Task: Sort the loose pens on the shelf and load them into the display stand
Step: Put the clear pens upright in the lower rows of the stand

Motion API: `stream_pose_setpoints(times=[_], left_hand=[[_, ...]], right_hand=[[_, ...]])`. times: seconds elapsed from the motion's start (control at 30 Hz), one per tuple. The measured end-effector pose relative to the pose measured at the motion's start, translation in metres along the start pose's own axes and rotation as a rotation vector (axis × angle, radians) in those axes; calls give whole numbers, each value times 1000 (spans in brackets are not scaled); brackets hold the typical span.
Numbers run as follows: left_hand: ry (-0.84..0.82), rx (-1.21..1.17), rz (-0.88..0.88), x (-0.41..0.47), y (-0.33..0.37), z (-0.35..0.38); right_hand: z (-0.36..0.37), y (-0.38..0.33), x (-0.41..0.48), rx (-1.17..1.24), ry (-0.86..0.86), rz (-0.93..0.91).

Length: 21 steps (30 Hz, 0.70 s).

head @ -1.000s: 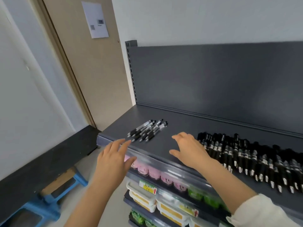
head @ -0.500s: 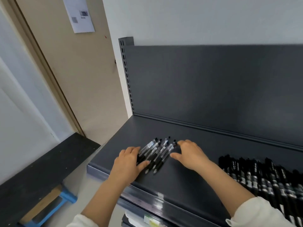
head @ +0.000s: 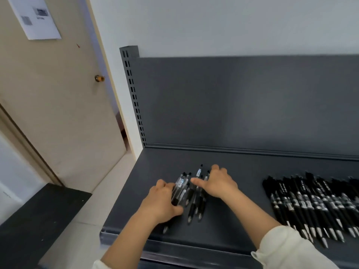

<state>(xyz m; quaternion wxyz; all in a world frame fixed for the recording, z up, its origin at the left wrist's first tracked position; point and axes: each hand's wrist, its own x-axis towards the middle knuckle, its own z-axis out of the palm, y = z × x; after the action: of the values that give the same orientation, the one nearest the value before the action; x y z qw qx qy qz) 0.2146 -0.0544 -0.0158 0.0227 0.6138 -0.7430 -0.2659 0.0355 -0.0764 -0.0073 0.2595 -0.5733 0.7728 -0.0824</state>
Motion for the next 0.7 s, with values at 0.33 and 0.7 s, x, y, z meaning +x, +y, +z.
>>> stream_pose_setpoints(times=[0.33,0.7], left_hand=[[97,171,-46,2,-23,-10],[355,218,-32,10,-28,1]], right_hand=[[14,-26,8,37,-5,-83],[-10,0,-3,-96,-8,-55]])
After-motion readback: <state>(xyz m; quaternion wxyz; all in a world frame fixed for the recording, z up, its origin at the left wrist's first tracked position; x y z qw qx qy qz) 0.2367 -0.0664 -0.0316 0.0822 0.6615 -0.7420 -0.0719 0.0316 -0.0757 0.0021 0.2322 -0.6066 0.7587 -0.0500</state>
